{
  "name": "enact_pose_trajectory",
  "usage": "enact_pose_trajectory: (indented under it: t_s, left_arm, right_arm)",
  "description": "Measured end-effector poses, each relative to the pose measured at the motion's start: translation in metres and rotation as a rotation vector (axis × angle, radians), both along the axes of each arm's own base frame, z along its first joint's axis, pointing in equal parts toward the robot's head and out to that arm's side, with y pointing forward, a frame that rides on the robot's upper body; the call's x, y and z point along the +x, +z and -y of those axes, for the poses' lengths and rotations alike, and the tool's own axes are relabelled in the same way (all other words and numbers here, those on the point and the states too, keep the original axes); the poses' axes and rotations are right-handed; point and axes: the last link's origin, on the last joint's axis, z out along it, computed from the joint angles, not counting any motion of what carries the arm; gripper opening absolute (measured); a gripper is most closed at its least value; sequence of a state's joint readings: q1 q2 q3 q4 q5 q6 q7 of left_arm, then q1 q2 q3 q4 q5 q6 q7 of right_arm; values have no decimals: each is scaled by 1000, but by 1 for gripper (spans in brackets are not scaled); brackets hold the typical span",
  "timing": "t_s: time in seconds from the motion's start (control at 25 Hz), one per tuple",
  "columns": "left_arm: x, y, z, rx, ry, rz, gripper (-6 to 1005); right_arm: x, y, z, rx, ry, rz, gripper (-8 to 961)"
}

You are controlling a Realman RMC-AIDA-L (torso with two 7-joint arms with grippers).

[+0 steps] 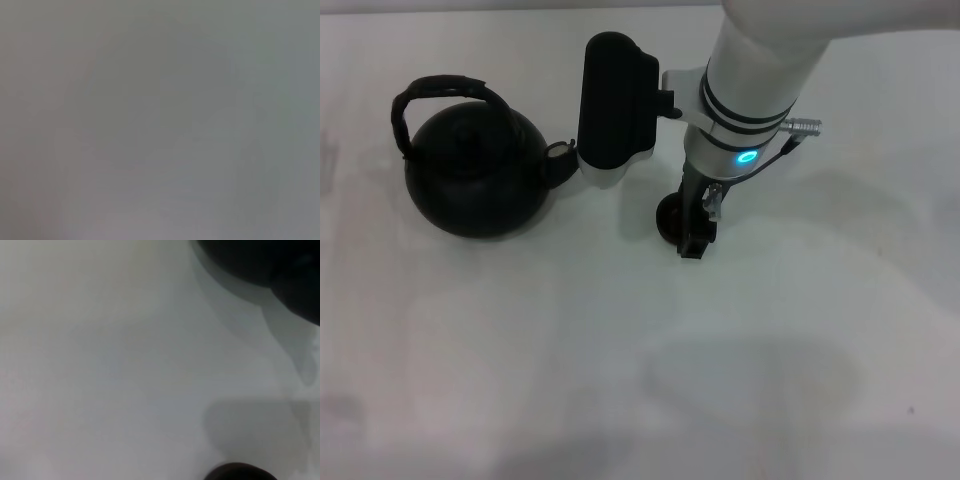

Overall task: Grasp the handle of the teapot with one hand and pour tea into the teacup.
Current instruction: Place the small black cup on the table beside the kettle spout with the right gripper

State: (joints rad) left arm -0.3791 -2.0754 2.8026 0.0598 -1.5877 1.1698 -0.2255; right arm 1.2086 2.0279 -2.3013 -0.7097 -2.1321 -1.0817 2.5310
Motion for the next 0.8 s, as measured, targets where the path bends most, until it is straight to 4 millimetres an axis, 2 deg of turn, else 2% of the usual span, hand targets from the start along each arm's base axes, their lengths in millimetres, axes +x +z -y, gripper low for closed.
enact_pose_trajectory:
  t_s: [0.44,0.8]
  left_arm:
    - [0,-1,1,0,1,5,816]
    - [1,-2,4,6,-6,11,817]
  right_arm:
    - [0,-1,3,-8,0,-3,846]
    - [-6,-4,2,6,-9,-73,855]
